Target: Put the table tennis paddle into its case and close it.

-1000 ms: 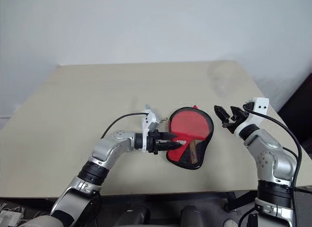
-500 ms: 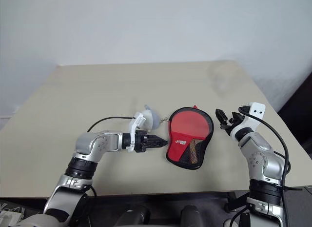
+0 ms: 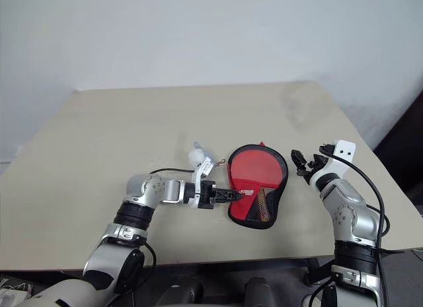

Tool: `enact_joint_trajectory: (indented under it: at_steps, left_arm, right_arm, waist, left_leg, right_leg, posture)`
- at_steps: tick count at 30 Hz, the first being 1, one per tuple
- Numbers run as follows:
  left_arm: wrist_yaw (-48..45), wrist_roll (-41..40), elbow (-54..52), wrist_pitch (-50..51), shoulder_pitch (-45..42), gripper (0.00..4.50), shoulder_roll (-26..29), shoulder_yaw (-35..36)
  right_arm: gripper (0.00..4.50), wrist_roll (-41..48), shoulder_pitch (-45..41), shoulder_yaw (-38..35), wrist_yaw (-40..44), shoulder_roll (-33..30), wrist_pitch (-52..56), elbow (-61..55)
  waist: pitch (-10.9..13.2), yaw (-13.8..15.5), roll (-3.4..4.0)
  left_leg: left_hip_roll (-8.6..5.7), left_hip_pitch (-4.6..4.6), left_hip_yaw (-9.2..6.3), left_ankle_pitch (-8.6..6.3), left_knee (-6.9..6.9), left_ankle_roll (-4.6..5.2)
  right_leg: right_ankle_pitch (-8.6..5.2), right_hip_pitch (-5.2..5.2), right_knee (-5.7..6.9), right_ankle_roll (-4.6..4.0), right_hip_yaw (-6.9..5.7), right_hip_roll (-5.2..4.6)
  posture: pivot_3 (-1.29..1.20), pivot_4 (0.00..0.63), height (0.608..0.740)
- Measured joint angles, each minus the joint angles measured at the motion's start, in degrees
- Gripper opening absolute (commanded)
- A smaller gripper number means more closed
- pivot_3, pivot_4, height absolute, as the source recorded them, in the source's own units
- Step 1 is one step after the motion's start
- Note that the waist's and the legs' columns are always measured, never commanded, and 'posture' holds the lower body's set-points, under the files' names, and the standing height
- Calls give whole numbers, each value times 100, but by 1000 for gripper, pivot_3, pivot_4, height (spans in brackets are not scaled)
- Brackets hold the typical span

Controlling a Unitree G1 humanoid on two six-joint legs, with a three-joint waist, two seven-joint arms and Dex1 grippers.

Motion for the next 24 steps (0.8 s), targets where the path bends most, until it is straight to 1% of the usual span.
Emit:
enact_joint_trajectory:
  at_steps: [7,10,13,16,18,19,20,22,23,24]
  left_arm:
    - [-73,-58,-19,182,-13,2885,304,-12]
    - [-37,-48,82,183,-98,2885,255,1]
    - [4,-30,257,105,-171,2885,61,-10]
    - [71,45,505,-69,-266,2309,-132,-23]
    - [166,124,679,-184,-309,1678,-264,-37]
    - [180,184,728,-237,-309,1225,-302,-49]
    - [195,201,762,-256,-308,923,-321,-68]
    - [214,198,806,-240,-306,147,-419,-69]
    - [221,188,799,-211,-323,20,-439,-22]
    - [237,190,807,-196,-324,20,-446,7]
  right_arm:
    - [4088,-41,88,-17,-28,28,0,-2]
    - [4088,-53,124,-8,-70,41,0,-2]
    - [4088,-104,123,10,-105,52,-4,-1]
    - [4175,-154,117,26,-142,80,-5,-1]
    - [4175,-170,113,30,-183,82,-4,-2]
    - [4175,-182,113,25,-202,81,-4,-1]
    - [4175,-196,114,24,-212,81,-4,-1]
    - [4175,-229,116,23,-235,81,-4,-1]
    - [4175,-256,115,23,-251,81,-4,-2]
    - [4175,-265,116,24,-269,82,-4,-4]
  waist:
    - [-3,-31,5]
    - [-4,-23,6]
    - [-7,-1,10]
    - [-8,13,12]
    - [-8,10,12]
    - [-8,5,12]
    - [-8,3,14]
    - [-9,5,15]
    - [-14,9,21]
    - [-17,10,25]
  left_leg:
    - [2,4,2,0,-4,-1]
    - [1,4,2,0,1,-1]
    - [-1,5,0,0,6,0]
    - [-9,4,-8,-1,15,0]
    - [-10,4,-8,-1,18,1]
    - [-10,5,-8,-2,17,2]
    - [-10,5,-8,-2,17,2]
    - [-10,4,-9,-2,18,2]
    - [-10,9,-9,-2,19,3]
    - [-11,17,-7,-3,19,5]
  right_leg:
    - [1,-3,2,-1,2,1]
    - [1,1,2,-1,2,1]
    - [1,8,0,0,0,0]
    - [2,19,-3,2,-2,-3]
    - [2,21,-5,4,-3,-4]
    - [2,20,-4,4,-3,-3]
    - [2,20,-4,4,-3,-3]
    - [2,20,-4,4,-3,-3]
    - [2,29,-6,4,-3,-4]
    - [1,38,-7,5,-3,-5]
  posture:
    - [0,0,740]
    - [0,0,740]
    - [0,0,740]
    - [0,0,740]
    - [0,0,740]
    - [0,0,740]
    - [0,0,740]
    - [0,0,740]
    - [0,0,740]
    - [0,0,740]
